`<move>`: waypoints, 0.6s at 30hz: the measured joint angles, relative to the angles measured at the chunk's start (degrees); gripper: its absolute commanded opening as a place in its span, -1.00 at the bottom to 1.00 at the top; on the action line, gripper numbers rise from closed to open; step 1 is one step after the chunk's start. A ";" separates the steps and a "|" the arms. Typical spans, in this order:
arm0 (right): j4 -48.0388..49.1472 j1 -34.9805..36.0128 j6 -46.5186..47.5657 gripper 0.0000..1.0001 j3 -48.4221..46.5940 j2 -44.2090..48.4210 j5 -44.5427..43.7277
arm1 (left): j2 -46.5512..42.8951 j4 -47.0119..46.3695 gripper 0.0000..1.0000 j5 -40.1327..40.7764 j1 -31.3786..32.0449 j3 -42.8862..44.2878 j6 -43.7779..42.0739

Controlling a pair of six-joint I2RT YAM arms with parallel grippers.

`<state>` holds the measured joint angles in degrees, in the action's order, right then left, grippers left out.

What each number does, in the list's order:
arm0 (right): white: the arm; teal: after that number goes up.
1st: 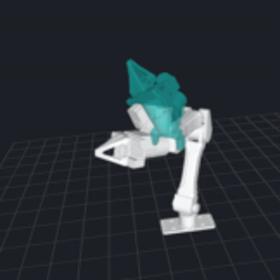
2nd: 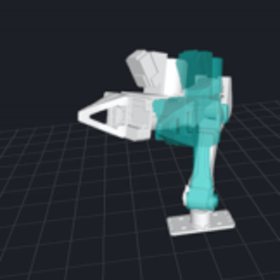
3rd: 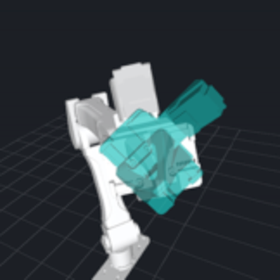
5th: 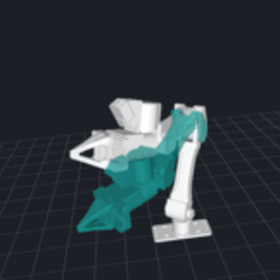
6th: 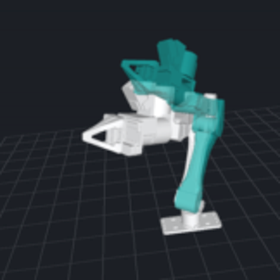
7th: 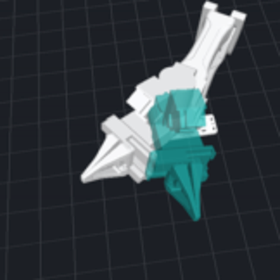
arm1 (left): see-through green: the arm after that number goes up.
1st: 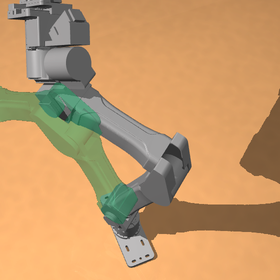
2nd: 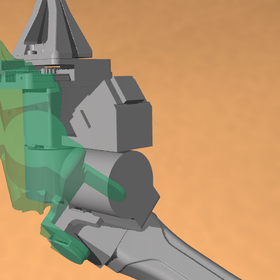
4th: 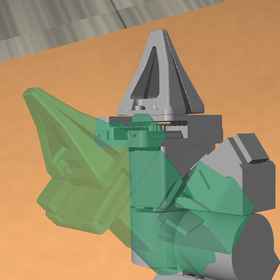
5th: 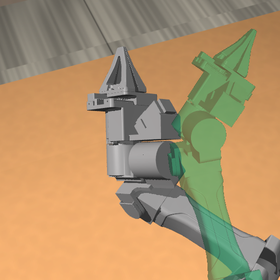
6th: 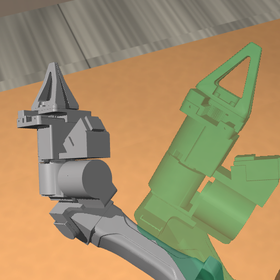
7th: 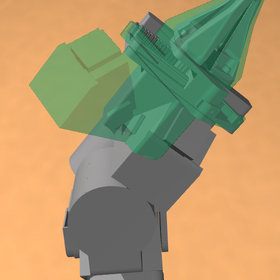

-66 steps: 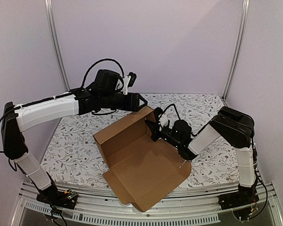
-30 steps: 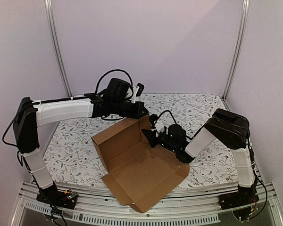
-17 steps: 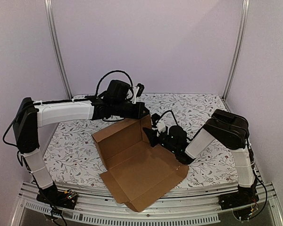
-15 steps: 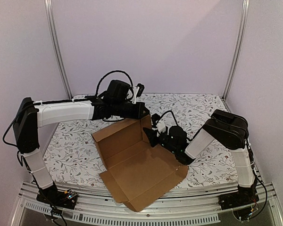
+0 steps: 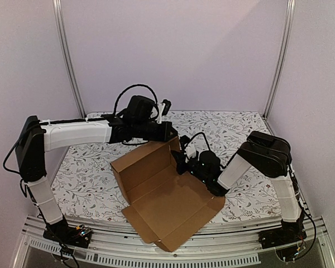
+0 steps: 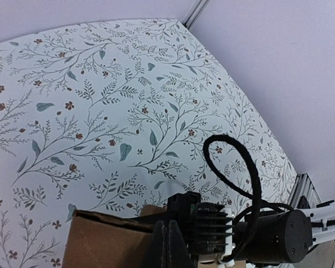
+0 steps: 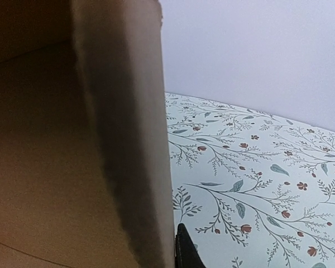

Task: Fold the paper box

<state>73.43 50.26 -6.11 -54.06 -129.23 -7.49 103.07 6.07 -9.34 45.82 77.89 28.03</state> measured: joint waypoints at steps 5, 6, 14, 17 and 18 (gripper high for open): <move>1.62 0.96 0.50 -0.76 0.00 -0.68 -1.73 | -0.17 -0.90 -1.00 0.63 0.46 -0.57 0.63; 1.81 1.14 0.66 -0.73 0.00 -0.79 -2.12 | -0.22 -0.96 -1.00 0.72 0.68 -0.68 0.72; 4.33 2.38 1.49 -0.68 0.24 -3.08 -5.53 | -0.31 -1.57 -1.00 1.22 2.25 -1.75 0.98; 4.61 2.51 1.49 -0.67 0.50 -3.23 -6.36 | -0.42 -1.88 -1.00 1.38 2.45 -2.03 0.98; 4.61 2.56 1.46 -0.67 0.50 -3.23 -6.64 | -0.48 -2.08 -1.00 1.51 2.54 -2.19 0.96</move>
<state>78.04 52.82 -4.64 -53.56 -132.46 -14.13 102.59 3.99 -7.84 48.36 75.70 28.99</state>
